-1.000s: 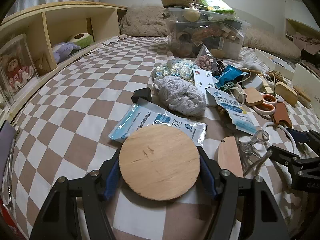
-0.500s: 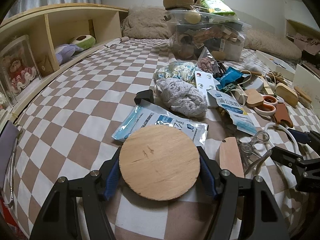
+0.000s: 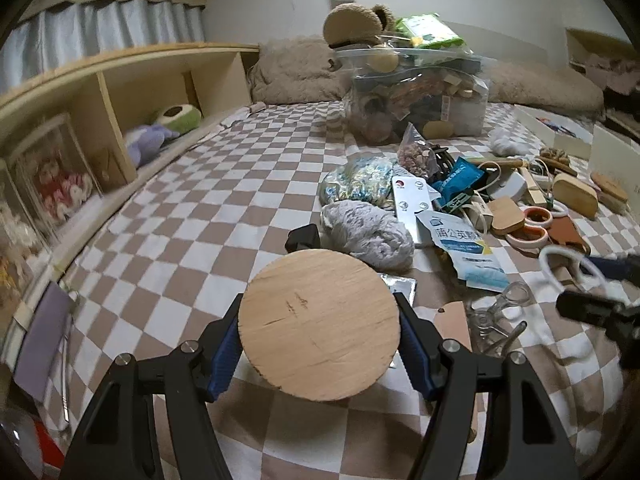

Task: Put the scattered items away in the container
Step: 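Lift the coaster and ring and carry both toward the white box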

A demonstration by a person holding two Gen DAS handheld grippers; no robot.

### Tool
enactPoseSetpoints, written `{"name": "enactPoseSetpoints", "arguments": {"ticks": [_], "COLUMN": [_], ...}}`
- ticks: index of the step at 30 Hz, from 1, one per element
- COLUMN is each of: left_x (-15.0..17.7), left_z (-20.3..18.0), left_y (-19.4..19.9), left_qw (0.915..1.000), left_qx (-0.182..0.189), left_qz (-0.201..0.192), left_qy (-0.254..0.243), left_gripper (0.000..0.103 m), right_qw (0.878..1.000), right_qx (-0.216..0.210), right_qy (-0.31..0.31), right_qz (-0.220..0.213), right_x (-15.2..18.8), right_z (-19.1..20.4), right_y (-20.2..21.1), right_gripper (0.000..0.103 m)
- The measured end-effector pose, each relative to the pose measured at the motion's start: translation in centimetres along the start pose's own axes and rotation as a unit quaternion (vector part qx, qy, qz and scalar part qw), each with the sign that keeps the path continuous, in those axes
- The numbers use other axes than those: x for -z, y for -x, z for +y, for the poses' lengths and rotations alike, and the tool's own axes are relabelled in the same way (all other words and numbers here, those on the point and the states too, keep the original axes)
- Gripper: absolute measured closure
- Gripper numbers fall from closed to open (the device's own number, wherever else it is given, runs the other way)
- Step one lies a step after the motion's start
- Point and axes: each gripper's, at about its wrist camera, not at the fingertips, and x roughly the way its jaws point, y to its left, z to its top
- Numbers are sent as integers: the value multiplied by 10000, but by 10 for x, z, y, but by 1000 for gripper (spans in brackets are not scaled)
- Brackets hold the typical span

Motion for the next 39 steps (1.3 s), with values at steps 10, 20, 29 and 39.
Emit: {"name": "enactPoseSetpoints", "arguments": {"ticks": [10,20,29,39], "left_x": [-35,-87,-129,-180], "left_z": [14,-7,-34,-72], "left_y": [21,58,78,97], "left_qw": [9994,9972,9932,9851], "left_qx": [101,379,794,1232], "left_qz": [-176,-538,-764,-1140], "left_qy": [269,357,390,373], "left_gripper": [35,34,34,34], "right_qw": [9990,9972,9939,9859], "right_qx": [-177,-136,189,572], "right_qy": [-321,-431,-379,-302], "right_qz": [-265,-603,-1020,-1540], "right_x": [-27,-53,-90,-129], "right_z": [-21,-34,-57,-88], "right_y": [27,58,98,152], "right_gripper": [18,18,18,18]}}
